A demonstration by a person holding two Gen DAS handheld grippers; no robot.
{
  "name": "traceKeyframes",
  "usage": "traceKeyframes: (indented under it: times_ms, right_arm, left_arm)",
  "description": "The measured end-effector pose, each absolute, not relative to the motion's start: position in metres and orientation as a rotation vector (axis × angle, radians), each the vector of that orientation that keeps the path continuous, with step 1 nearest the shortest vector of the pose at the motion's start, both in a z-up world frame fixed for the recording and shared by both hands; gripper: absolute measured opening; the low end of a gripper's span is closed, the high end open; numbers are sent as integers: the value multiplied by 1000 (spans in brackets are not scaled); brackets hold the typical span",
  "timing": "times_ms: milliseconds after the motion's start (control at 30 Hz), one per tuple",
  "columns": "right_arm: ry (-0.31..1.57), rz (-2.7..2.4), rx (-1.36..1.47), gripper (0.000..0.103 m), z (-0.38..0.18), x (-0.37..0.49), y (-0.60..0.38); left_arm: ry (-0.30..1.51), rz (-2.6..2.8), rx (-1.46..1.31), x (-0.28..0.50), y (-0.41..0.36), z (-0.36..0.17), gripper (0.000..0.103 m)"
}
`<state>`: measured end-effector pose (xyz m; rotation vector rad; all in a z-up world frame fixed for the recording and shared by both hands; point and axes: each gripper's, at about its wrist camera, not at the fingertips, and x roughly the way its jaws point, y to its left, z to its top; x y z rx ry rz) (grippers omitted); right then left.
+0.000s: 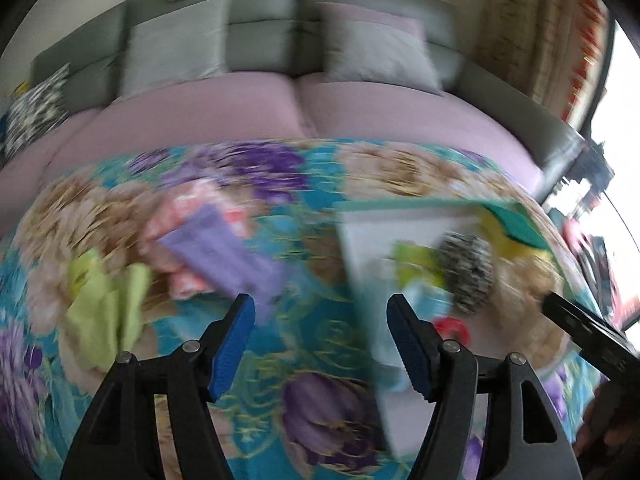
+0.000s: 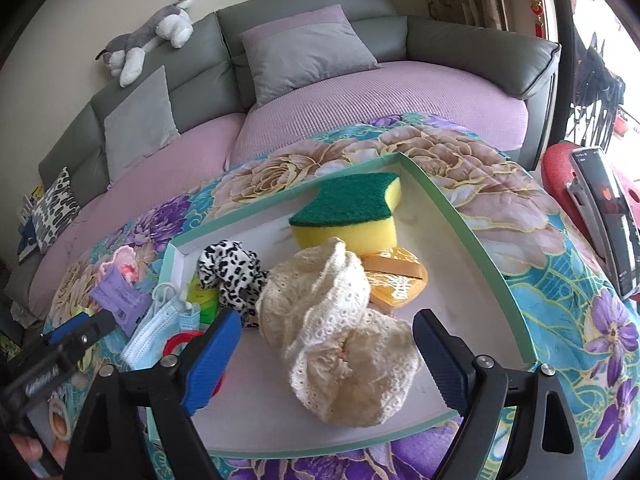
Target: Organize soft objects
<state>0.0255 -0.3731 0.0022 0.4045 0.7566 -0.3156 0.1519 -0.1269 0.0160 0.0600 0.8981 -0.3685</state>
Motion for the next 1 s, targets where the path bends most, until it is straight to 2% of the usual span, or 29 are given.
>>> traceKeyframes:
  times_ms: [67, 100, 500, 1000]
  right_arm:
    - [746, -306, 401, 90, 5, 27, -370]
    - [741, -301, 397, 90, 6, 27, -368]
    - [602, -206, 312, 90, 36, 34, -329]
    - [625, 30, 246, 90, 22, 73, -245]
  left_arm:
    - [900, -305, 35, 158, -112, 14, 87]
    - [897, -270, 21, 161, -104, 13, 88]
    - [792, 18, -132, 168, -22, 30, 89]
    - [775, 124, -198, 169, 29, 34, 90]
